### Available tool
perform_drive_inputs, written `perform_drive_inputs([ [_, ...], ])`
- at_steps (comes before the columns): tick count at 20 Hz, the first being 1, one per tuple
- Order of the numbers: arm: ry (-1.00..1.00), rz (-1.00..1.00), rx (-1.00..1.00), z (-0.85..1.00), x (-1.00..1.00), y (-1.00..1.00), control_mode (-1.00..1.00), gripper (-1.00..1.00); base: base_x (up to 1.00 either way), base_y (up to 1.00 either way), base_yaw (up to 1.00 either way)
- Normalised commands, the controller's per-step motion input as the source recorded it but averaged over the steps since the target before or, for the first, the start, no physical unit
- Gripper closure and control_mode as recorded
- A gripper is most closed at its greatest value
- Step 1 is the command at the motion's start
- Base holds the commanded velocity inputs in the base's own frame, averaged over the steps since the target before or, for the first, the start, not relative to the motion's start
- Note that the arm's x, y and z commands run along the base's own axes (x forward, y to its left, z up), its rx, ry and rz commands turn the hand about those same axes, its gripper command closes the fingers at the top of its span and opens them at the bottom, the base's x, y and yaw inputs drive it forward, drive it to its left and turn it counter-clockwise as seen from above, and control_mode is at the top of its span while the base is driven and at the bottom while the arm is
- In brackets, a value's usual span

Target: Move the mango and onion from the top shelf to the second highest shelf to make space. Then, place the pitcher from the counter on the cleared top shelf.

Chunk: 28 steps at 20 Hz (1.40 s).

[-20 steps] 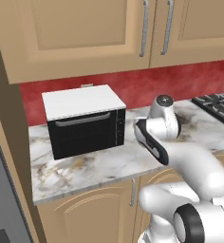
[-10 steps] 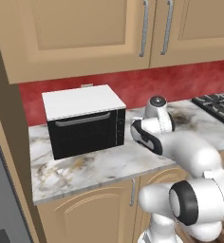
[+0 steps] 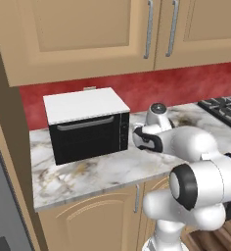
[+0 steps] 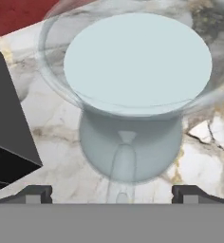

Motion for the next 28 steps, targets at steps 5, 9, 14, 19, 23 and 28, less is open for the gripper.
perform_drive_inputs([
  [5,0.00,0.00,0.00,-0.17,0.33,0.00,-1.00,-1.00,0.00,0.00,0.00],
  [9,0.00,0.00,0.00,-0.21,0.25,0.00,-1.00,-1.00,0.00,0.00,0.00],
  [14,0.00,-0.01,0.00,-0.26,0.10,-0.02,-1.00,-1.00,0.00,0.00,0.00],
  [19,0.01,-0.04,0.00,-0.33,0.00,-0.14,-1.00,-1.00,0.00,0.00,0.00],
  [23,0.02,-0.07,0.00,-0.35,0.00,-0.26,-1.00,1.00,0.00,0.00,0.00],
  [28,0.01,-0.07,0.00,-0.36,0.00,-0.31,-1.00,1.00,0.00,0.00,0.00],
])
